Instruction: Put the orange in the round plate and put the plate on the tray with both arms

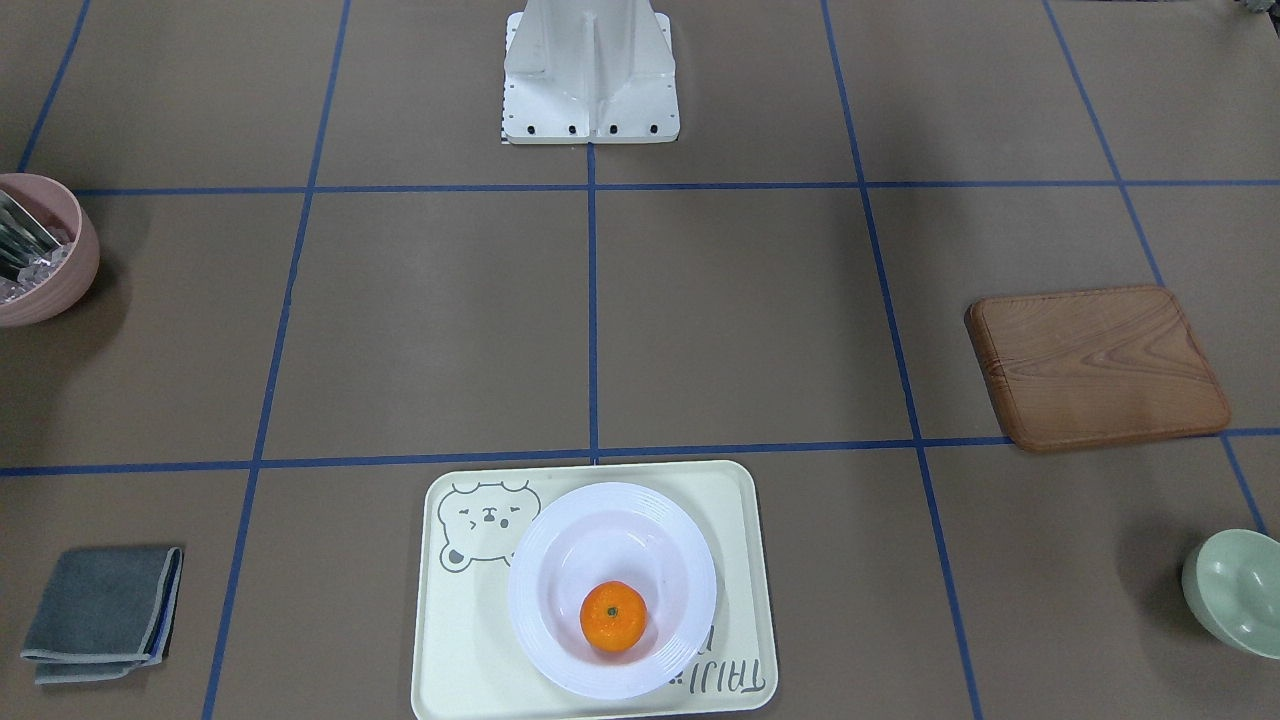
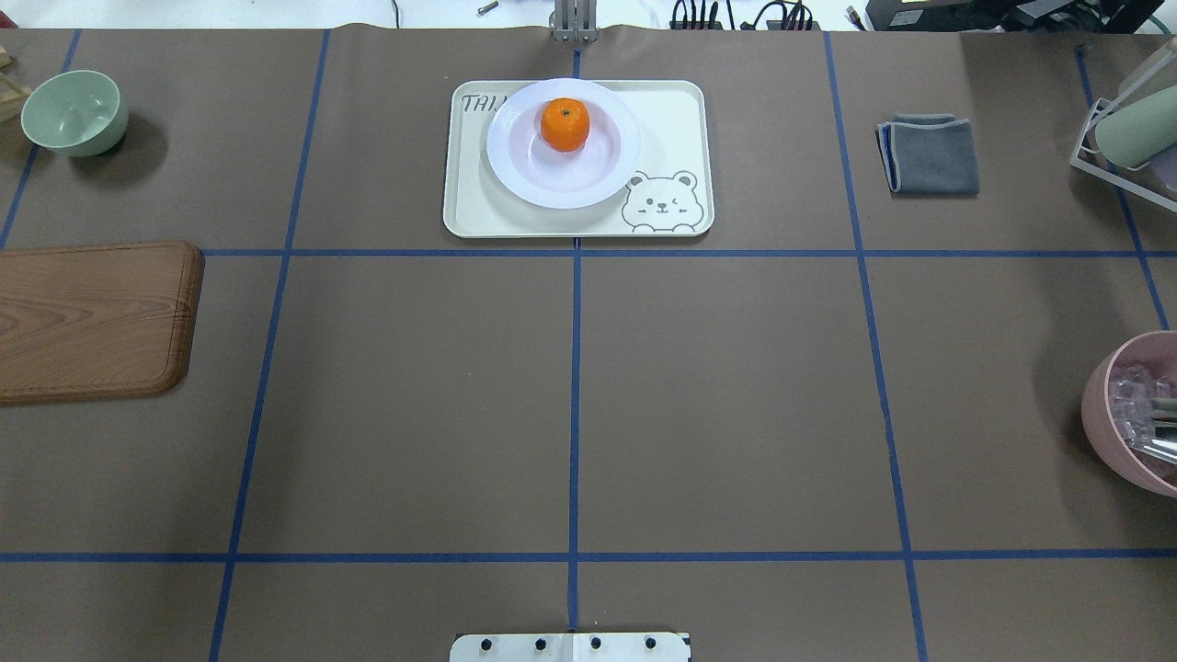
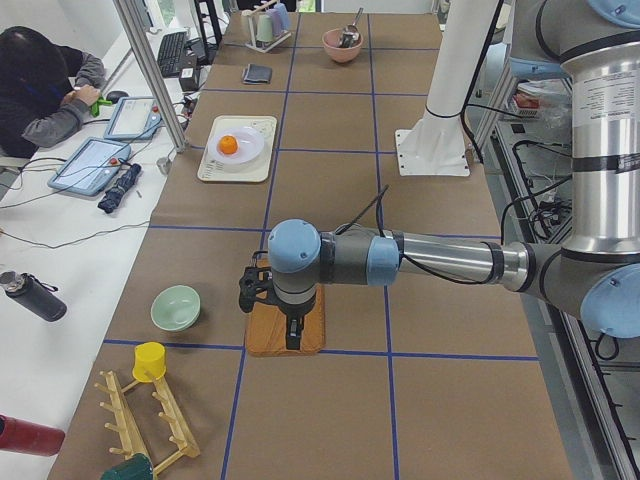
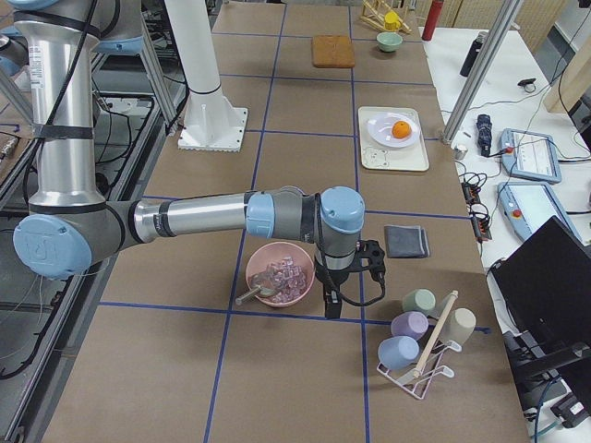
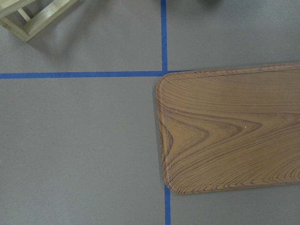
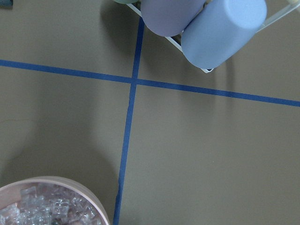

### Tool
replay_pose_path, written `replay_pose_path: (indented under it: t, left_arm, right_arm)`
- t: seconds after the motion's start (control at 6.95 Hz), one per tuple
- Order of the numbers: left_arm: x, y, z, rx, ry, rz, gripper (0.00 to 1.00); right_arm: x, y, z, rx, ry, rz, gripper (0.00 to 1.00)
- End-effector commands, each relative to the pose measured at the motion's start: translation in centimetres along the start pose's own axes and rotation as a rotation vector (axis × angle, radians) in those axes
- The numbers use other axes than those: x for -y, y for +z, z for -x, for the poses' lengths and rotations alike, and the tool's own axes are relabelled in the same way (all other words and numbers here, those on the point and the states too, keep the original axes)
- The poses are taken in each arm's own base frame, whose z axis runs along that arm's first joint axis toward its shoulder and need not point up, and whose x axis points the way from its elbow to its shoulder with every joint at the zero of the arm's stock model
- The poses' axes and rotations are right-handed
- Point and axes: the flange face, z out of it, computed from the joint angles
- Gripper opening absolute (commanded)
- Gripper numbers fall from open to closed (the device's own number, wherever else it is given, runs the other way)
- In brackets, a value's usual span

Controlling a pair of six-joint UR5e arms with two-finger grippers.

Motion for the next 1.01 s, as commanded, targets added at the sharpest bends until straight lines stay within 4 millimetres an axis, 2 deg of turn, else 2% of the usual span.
replay_pose_path:
  t: [0.0, 0.86]
  left_arm:
    - [0.0, 0.0, 0.0, 0.0, 0.0, 0.0, 0.98]
    - [0.06, -0.03, -0.02, 0.001, 0.0, 0.0, 0.98]
  right_arm:
    - [0.42, -0.76, 0.6, -0.007, -0.064, -0.071, 1.0]
    - [0.92, -1.45, 1.39, -0.005, -0.08, -0.086, 1.0]
